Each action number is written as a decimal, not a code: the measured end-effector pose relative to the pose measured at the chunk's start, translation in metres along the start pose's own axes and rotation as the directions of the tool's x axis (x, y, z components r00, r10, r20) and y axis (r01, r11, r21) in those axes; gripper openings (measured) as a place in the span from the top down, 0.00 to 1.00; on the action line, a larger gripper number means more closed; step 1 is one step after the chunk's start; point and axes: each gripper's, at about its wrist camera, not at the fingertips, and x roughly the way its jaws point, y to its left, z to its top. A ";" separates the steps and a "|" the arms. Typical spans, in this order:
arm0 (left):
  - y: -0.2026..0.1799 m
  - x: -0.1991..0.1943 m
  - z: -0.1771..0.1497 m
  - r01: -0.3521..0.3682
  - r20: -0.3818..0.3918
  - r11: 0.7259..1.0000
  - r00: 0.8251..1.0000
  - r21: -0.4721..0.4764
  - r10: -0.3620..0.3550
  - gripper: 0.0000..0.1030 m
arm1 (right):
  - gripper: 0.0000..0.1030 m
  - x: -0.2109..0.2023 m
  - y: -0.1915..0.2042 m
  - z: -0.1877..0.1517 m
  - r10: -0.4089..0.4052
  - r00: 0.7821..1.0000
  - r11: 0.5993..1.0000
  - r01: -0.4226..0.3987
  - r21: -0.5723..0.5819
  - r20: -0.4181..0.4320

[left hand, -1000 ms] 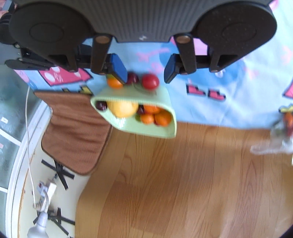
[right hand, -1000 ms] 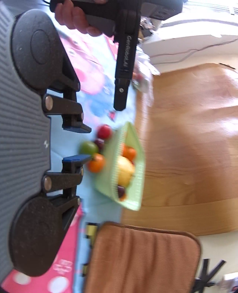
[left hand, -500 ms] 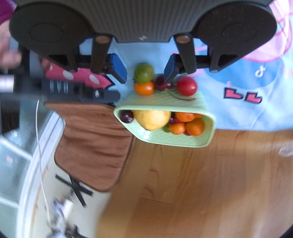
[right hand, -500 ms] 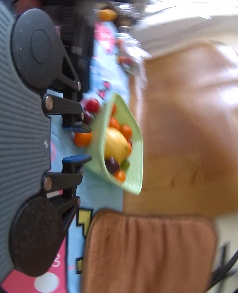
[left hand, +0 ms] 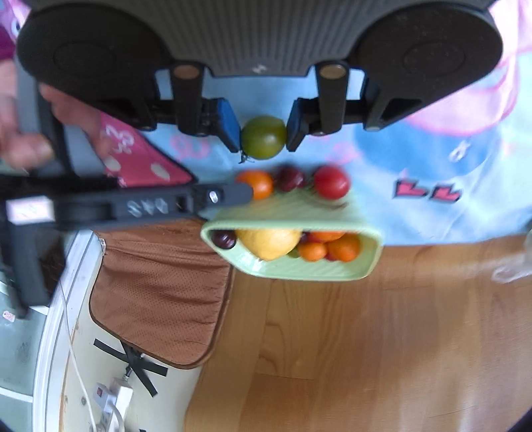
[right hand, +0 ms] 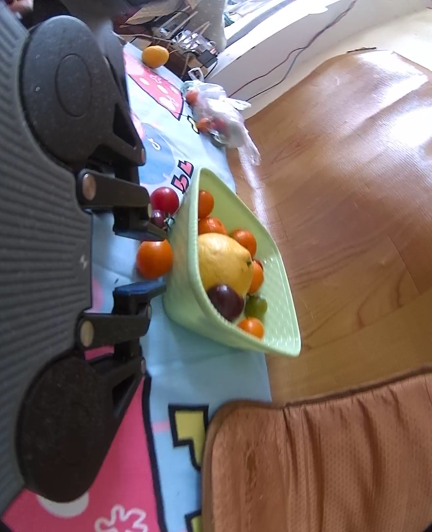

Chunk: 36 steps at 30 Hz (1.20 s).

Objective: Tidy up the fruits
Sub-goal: 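Grasp a green tomato with the left gripper while the right grasps an orange tomato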

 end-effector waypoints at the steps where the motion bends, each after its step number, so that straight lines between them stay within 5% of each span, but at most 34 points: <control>1: 0.003 -0.006 -0.004 -0.002 -0.004 1.000 1.000 -0.009 0.002 0.71 | 0.70 0.005 0.002 0.001 -0.009 1.000 1.000 0.009 -0.011 -0.003; 6: 0.019 -0.037 -0.022 -0.020 0.009 0.998 1.000 -0.062 0.021 0.71 | 0.69 0.015 0.010 -0.004 -0.041 0.999 0.998 0.039 -0.055 -0.035; 13: 0.050 -0.078 -0.042 -0.023 0.057 0.987 0.998 -0.162 0.032 0.71 | 0.69 -0.045 0.037 -0.045 0.012 1.000 0.993 -0.014 -0.120 -0.019; 20: 0.035 -0.081 -0.061 -0.011 0.021 0.993 1.000 -0.116 0.013 0.70 | 0.68 -0.060 0.085 -0.100 0.039 0.999 0.962 -0.048 -0.268 -0.038; 27: 0.027 -0.086 -0.070 -0.061 0.056 0.995 0.996 -0.078 0.065 0.55 | 0.65 -0.055 0.091 -0.109 0.000 1.000 0.951 -0.002 -0.308 -0.009; 36: 0.017 -0.089 -0.070 -0.113 0.078 0.993 0.990 -0.037 0.116 0.54 | 0.59 -0.057 0.096 -0.116 -0.022 1.000 0.935 0.021 -0.353 0.004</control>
